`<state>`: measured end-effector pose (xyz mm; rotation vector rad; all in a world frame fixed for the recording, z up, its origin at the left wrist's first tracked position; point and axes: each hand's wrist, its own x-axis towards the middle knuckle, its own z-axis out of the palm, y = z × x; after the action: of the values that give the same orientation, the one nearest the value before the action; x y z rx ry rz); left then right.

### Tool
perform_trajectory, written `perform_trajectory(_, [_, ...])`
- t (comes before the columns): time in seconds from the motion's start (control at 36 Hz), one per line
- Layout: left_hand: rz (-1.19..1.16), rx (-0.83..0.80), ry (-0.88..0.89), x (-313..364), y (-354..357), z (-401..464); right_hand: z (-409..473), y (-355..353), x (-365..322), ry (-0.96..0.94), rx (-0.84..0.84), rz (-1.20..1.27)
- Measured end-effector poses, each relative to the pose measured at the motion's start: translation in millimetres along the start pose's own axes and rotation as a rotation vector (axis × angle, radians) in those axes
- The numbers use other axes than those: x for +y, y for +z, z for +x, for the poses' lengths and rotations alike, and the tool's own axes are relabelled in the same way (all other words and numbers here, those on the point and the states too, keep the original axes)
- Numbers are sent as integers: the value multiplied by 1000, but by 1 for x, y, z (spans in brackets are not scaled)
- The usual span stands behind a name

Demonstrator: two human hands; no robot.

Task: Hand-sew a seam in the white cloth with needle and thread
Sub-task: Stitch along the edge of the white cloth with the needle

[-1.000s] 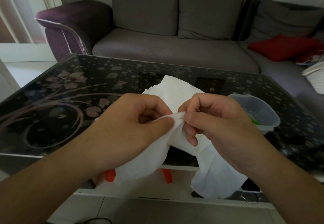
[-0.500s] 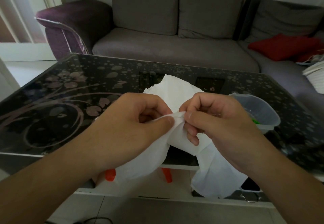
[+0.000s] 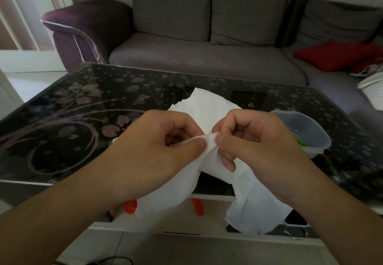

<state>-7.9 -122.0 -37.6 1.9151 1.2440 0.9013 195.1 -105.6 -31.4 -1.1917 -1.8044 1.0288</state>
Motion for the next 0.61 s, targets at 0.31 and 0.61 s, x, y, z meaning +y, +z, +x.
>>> perform_trajectory(0.31, [46, 22, 2, 2, 1, 0, 0, -3, 3, -50, -19, 90])
perform_trajectory(0.61, [14, 11, -31, 4, 0, 1, 3, -6, 7, -40, -67, 210])
